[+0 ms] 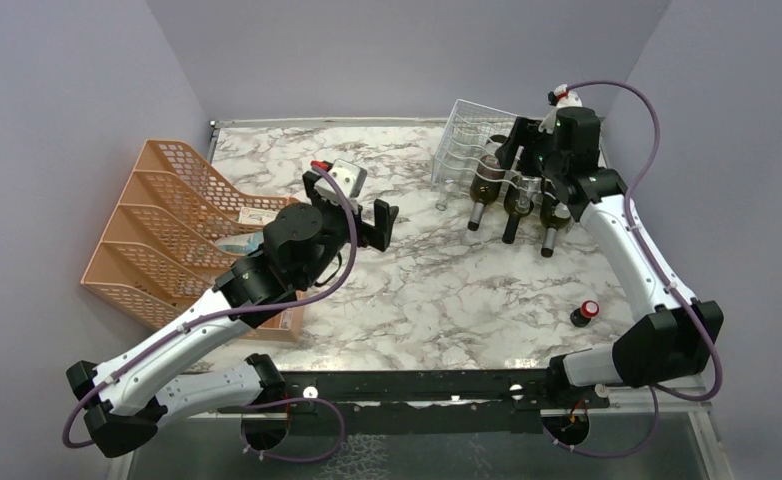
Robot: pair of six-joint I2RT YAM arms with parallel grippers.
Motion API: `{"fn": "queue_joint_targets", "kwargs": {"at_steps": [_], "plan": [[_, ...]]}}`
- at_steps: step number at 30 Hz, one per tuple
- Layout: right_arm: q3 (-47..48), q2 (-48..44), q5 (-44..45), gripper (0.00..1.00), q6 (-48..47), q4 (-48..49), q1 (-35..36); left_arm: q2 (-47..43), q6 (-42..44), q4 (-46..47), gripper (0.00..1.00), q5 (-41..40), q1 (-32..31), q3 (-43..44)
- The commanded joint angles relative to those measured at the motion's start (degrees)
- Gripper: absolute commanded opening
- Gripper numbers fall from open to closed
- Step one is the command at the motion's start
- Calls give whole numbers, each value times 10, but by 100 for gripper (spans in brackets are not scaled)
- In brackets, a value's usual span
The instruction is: Put the wine bottle on the wine rack
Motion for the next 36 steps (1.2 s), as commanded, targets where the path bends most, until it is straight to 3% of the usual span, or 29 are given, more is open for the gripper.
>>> {"fn": "queue_joint_targets", "kwargs": {"at_steps": [1,9,15,23,36], "plan": [[-42,-48,-135,72,-3,26,3,-27,19,17,99,-49,2,15],[-76,-96,-217,76,-25,58,58,-46,32,24,99,-73,2,12],[-113,-116,-278,80,-24,129,130,-50,89,15,99,-117,2,71],[-116,-57,-229,80,-23,215,263,-98,88,14,99,-159,2,80],[39,149,-72,79,-60,272,410,-157,77,27,99,-160,2,65]]}}
